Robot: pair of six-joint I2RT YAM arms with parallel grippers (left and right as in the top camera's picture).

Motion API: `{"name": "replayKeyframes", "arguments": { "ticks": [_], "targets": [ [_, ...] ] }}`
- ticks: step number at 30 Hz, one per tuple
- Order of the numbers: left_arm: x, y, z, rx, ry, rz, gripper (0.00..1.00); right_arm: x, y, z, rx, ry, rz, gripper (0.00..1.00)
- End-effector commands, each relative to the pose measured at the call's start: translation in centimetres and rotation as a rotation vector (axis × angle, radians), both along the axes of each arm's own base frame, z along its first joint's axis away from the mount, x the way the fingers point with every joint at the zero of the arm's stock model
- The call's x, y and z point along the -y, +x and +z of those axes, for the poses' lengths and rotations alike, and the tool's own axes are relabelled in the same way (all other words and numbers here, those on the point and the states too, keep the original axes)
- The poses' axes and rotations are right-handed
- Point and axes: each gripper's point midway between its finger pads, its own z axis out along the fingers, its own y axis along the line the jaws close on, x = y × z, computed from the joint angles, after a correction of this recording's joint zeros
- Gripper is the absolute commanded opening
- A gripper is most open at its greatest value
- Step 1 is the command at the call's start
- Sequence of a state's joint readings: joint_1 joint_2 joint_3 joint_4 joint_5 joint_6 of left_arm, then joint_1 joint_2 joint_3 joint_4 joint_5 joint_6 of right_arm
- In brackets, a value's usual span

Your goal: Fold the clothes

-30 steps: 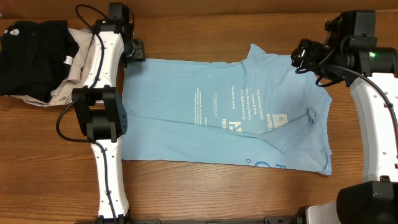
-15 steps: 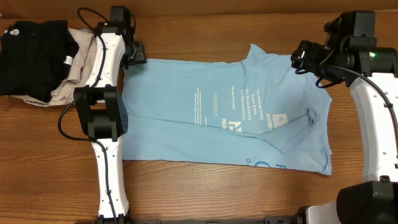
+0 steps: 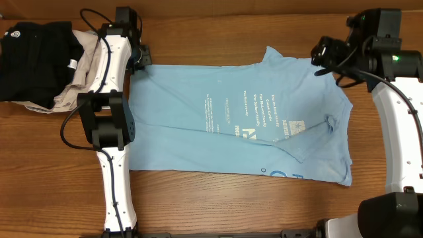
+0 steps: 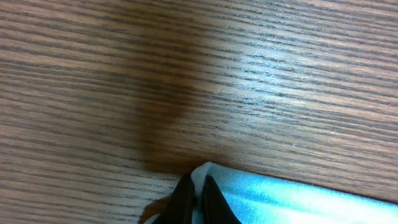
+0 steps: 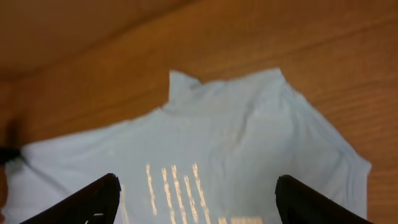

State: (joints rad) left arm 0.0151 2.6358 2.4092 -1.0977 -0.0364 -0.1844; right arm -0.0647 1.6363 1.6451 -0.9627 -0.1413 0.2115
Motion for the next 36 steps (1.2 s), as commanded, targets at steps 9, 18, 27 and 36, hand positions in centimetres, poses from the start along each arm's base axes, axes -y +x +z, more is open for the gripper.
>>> {"name": "replayKeyframes", "arguments": {
  "ticks": [9,18,27,36],
  "targets": [
    [2.1,-1.0,-3.0,-0.069,-0.085,-0.026,0.04,0.6,8.4,-5.4,0.097,-0.056,0.035,0.82],
    [2.1,-0.9,-3.0,-0.062,-0.068,-0.028,0.04,3.8,13.7,-17.3,0.039,-0.154,-0.059,0.82],
    [1.8,-1.1,-3.0,-0.074,-0.051,-0.024,0.04,6.0,14.1,-23.5,-0.022,-0.197,-0.113,0.82],
    [1.9,-1.1,-3.0,-0.071,-0.051,-0.026,0.04,8.0,14.2,-23.8,-0.015,-0.209,-0.155,0.81]
  ]
}}
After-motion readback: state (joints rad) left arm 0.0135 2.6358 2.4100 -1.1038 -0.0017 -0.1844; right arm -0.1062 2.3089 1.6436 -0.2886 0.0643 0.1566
